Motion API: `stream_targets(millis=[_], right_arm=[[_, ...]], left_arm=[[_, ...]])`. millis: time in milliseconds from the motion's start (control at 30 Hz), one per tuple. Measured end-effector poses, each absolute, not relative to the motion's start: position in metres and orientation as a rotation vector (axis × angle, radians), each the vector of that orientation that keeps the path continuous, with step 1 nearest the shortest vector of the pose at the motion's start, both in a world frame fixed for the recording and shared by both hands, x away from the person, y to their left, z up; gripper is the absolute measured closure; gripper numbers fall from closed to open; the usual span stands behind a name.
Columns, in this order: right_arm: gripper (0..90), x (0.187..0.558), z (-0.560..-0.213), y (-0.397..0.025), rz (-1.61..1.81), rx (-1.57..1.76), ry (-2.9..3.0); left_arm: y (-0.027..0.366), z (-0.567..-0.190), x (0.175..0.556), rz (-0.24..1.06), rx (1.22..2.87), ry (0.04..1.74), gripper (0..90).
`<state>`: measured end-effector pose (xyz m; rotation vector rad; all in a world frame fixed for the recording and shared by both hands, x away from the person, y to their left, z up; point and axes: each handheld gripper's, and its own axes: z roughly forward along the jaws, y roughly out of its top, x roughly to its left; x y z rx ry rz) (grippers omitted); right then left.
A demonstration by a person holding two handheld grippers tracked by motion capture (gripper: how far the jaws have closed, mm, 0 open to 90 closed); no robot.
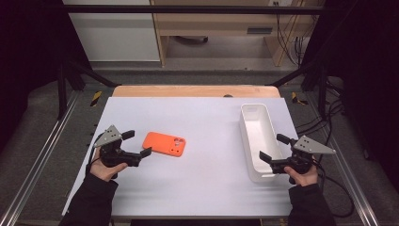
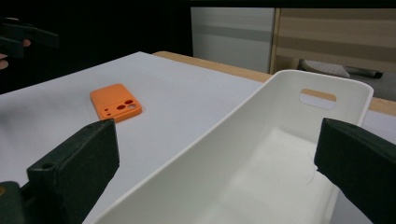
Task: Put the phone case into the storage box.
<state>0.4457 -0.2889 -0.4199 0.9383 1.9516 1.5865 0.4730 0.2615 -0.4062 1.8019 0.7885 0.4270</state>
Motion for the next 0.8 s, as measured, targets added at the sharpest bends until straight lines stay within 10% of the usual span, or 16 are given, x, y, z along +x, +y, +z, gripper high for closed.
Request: stream_targets(millis=[800], right_arm=[[0.4,0.446,-0.421,-0.288,1.577,0.938,1.966]], left_arm=[[0.239,-0.400,0.502,0.408,1.857,0.783,0.0]])
